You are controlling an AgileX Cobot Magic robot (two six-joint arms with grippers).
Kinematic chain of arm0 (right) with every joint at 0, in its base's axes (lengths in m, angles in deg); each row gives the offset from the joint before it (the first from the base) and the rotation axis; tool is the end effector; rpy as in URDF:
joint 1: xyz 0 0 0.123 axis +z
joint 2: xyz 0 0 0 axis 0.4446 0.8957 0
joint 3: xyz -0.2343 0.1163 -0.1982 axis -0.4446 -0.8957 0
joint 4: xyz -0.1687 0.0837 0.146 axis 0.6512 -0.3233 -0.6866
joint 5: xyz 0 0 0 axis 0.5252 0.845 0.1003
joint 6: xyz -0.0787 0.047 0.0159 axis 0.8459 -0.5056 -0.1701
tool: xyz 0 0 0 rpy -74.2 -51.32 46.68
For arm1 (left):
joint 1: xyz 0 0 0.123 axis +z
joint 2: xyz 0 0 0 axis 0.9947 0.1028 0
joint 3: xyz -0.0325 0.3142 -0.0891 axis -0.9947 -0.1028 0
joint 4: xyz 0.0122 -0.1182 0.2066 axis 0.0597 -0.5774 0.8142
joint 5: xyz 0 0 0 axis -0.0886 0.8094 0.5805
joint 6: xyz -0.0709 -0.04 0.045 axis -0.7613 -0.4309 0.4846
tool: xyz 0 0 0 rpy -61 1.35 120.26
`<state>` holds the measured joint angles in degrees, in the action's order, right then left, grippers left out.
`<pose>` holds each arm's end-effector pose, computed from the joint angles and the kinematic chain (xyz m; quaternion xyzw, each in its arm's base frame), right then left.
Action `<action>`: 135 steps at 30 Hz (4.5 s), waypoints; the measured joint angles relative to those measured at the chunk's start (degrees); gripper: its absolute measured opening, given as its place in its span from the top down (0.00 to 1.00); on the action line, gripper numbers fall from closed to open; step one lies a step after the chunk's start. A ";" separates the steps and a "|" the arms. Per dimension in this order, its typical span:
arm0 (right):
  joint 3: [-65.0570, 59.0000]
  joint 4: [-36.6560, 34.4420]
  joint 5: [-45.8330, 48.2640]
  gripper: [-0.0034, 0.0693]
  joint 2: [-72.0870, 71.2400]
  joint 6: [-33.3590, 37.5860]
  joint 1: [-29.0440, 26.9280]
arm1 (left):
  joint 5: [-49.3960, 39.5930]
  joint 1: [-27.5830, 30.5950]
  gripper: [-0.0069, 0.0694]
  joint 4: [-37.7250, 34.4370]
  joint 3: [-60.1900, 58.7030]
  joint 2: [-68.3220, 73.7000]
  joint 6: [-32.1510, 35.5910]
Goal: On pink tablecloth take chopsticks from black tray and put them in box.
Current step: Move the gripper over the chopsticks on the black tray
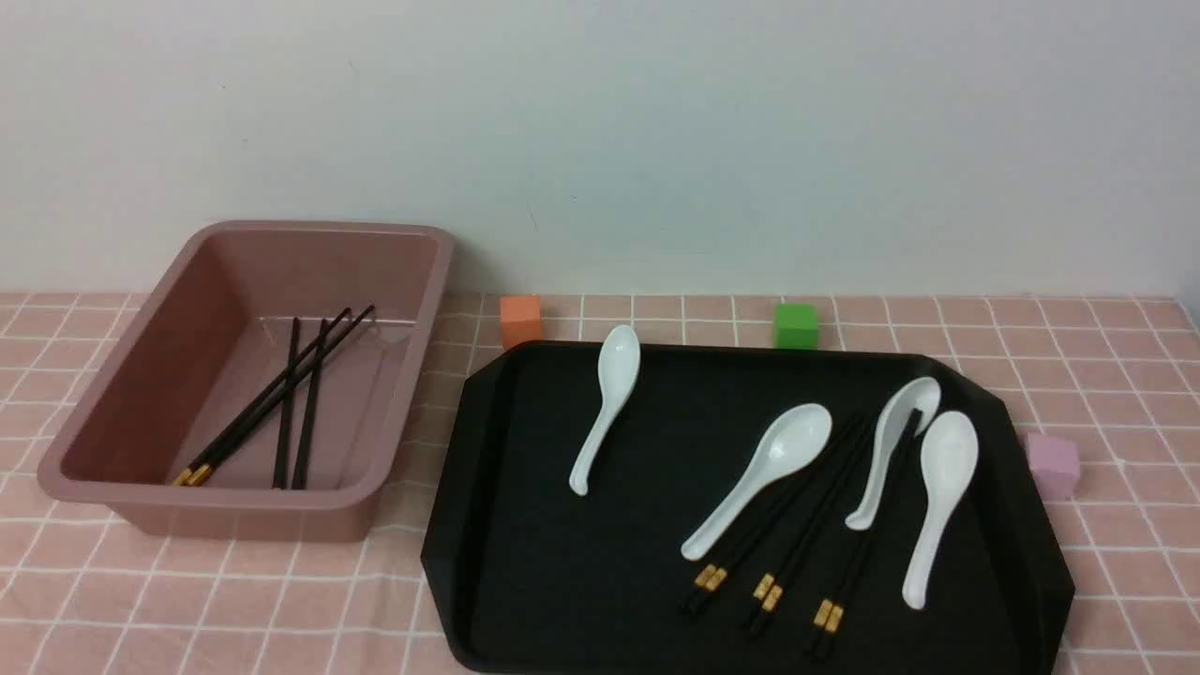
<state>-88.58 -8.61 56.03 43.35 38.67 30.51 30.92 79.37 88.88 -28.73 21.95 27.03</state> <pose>-0.0031 0.0001 0.1729 0.0078 0.8066 0.0508 0.5889 -0.0030 -0.0003 0.1677 -0.1106 0.8041 -0.1304 0.5694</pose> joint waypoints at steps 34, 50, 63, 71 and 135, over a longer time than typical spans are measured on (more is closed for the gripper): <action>-0.13 4.17 -1.28 0.62 0.00 -2.24 0.00 | 0.00 0.00 0.76 0.00 0.00 0.00 0.00; 7.40 -20.18 -7.90 0.75 3.15 -16.55 0.00 | 0.00 0.00 0.74 0.00 0.00 0.00 0.00; 41.10 -12.76 33.17 0.96 51.47 -1.61 0.00 | 0.00 0.00 0.72 0.00 0.00 0.00 0.00; 47.94 -13.71 29.31 0.95 73.35 -3.34 11.82 | 0.00 0.00 0.71 0.00 0.00 0.00 0.00; 63.17 8.80 24.50 0.77 104.11 -34.55 24.24 | 0.00 0.00 0.67 0.00 0.00 0.00 0.00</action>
<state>-25.41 0.18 80.54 147.46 4.12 54.76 30.92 79.37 88.88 -28.73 21.95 27.03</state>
